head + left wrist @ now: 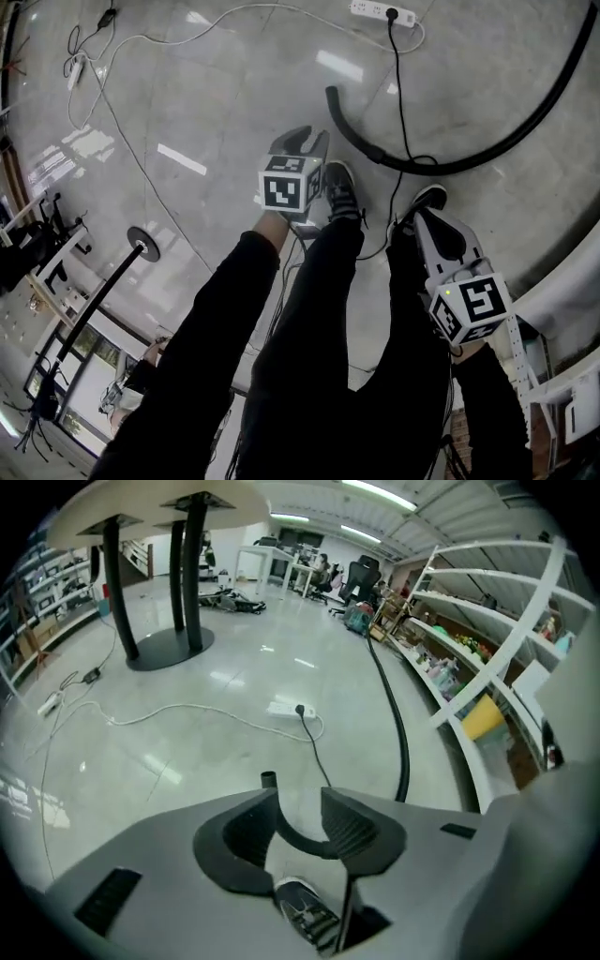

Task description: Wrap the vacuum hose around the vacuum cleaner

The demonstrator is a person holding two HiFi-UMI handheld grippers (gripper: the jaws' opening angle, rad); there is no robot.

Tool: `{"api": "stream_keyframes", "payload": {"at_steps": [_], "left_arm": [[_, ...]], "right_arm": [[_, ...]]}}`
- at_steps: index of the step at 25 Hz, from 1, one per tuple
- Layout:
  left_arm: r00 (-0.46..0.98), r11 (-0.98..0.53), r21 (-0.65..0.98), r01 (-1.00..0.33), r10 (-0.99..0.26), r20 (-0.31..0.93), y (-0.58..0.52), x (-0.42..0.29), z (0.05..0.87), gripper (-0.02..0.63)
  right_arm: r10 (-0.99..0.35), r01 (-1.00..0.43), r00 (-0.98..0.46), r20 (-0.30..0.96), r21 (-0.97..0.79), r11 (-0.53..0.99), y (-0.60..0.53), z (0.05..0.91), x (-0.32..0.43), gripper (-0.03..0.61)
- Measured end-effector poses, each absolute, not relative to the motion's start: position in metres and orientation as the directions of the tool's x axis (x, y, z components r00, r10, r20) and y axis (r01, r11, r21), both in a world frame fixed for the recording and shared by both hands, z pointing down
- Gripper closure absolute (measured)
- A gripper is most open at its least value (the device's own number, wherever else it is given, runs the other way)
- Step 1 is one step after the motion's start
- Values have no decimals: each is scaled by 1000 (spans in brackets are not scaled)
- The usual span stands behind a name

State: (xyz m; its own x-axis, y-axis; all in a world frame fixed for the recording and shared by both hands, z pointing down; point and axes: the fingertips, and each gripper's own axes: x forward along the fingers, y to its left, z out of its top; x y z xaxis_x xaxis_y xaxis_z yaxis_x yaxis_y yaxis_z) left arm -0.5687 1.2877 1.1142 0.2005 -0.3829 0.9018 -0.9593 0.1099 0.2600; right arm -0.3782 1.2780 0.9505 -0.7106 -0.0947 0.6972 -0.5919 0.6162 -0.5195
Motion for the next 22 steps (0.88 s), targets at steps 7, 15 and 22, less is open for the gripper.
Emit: {"api": "stream_keyframes", "payload": {"at_steps": [7,15,22], "left_arm": [[200,56,227,-972,-305,931,1289,-579,1224,373],[207,167,267,-949,-306,929,1262,-579,1305,373],[102,130,143,-981,-283,954,1247,-582,1338,430]], "right_arm": [[-169,-569,-750,640,-493,658,1217,1009,-374,558],[-184,-528,-778,600,-466,710,1200,1041,-364,558],[-301,-587,-768,565,-434,683,1158,1038,-345,558]]}}
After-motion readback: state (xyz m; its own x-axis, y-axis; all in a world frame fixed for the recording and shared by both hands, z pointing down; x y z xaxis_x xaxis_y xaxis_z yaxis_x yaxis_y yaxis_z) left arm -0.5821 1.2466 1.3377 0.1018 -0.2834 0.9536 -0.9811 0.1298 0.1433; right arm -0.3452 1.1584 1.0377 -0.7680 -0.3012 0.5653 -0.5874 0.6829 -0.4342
